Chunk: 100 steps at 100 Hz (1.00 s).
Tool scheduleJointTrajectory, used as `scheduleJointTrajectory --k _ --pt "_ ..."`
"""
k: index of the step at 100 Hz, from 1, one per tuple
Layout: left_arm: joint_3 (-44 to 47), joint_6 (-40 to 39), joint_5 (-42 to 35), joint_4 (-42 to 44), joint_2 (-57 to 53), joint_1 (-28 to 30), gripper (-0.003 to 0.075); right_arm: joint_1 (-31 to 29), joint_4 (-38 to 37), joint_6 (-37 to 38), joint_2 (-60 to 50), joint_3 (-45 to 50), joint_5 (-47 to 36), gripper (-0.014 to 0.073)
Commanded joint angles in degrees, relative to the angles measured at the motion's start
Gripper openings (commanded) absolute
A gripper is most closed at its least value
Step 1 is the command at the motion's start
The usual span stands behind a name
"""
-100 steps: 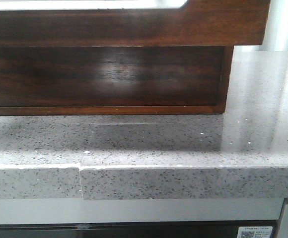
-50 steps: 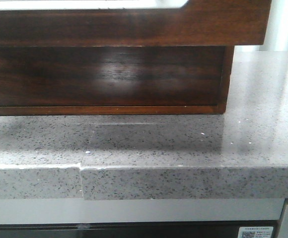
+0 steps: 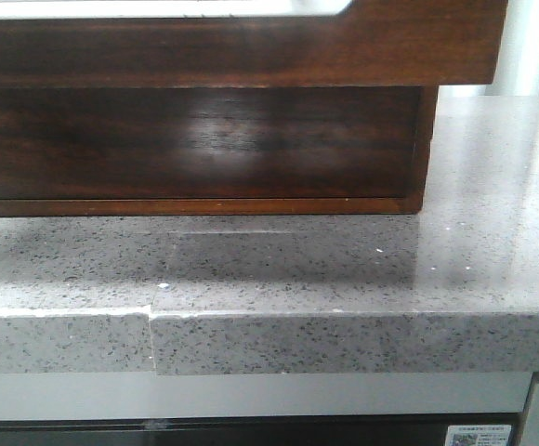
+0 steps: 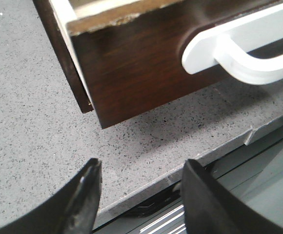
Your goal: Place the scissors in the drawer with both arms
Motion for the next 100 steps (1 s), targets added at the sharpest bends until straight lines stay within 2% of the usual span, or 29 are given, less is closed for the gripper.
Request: scheduleJointTrajectory --k 1,26,42,54,75,89,100 --pt "-1.97 -0.66 -3.85 -1.50 0.29 -0.42 0.0347 -0.03 -3.20 -0.67 -2.48 -1.59 2.31 0.0276" --pt "-1.97 -0.66 -3.85 -1.50 0.29 -0.42 0.0347 -0.03 -3.20 1.32 -4.09 -1.86 2.31 0.0291" --pt "-1.97 -0.66 -3.85 -1.50 0.29 -0.42 0.0347 -0.45 -3.07 7.84 -8.46 -1.86 2.31 0.0291" --pt "-1.97 -0.66 -3.85 -1.50 0.29 -0.42 0.0347 -3.31 1.12 11.42 -13.04 -1.73 2.10 0.0291" --pt "-1.97 -0.66 -3.85 -1.50 0.29 -0.42 0.0347 -17.29 18.60 12.31 -21.11 0.42 -0.59 0.0291" --pt "-1.97 -0.66 -3.85 -1.50 0.29 -0.42 0.0347 -29.62 28.01 13.01 -26.40 8.29 -5.04 0.0291" --pt "-1.97 -0.66 -3.85 -1.50 0.29 -0.42 0.0347 -39.08 35.72 13.01 -31.14 17.98 -10.31 0.0291"
